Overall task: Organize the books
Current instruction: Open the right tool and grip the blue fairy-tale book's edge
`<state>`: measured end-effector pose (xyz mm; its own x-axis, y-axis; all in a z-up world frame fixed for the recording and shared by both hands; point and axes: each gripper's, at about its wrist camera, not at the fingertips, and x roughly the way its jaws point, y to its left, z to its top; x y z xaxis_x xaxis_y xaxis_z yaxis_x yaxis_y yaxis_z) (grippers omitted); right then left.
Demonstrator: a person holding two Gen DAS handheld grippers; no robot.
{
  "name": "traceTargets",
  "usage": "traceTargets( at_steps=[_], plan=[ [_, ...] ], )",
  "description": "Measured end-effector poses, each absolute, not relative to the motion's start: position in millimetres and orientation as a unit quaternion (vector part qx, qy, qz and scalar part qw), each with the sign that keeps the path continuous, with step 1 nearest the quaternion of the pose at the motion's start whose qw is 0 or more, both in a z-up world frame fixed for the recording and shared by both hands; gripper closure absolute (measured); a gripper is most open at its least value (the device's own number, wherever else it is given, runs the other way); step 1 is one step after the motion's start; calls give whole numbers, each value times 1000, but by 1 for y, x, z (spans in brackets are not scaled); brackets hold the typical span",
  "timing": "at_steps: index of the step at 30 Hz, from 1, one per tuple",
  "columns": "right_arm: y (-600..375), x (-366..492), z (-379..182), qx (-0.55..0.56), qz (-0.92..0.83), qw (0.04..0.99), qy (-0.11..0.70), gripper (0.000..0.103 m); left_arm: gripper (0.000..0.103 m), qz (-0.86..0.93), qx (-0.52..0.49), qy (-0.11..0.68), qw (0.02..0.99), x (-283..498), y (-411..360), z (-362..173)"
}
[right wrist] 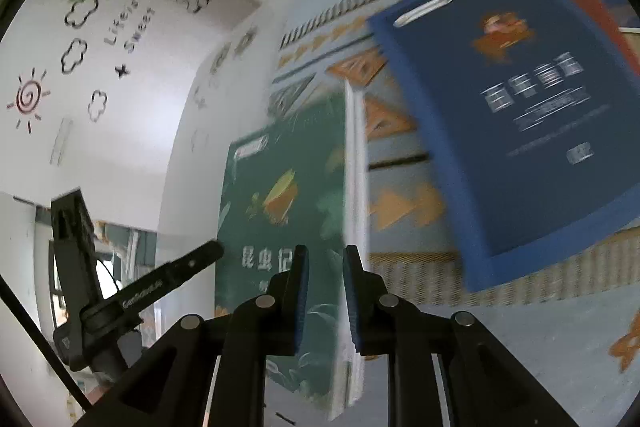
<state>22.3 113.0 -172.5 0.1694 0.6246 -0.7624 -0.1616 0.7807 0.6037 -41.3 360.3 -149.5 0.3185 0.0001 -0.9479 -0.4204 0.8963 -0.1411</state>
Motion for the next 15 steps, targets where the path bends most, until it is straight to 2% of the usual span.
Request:
traceTargets(
  at_steps=[8, 13, 15],
  plan=[
    [44, 37, -154, 180, 219, 778, 561, 87, 62, 75, -167, 560, 808, -8, 300, -126],
    [-8, 48, -149, 179, 189, 792, 553, 86, 60, 24, -157, 572, 805, 19, 240, -131],
    [-25, 52, -149, 175, 178, 795, 552, 83, 60, 11, -151, 581, 800, 29, 217, -137]
  ],
)
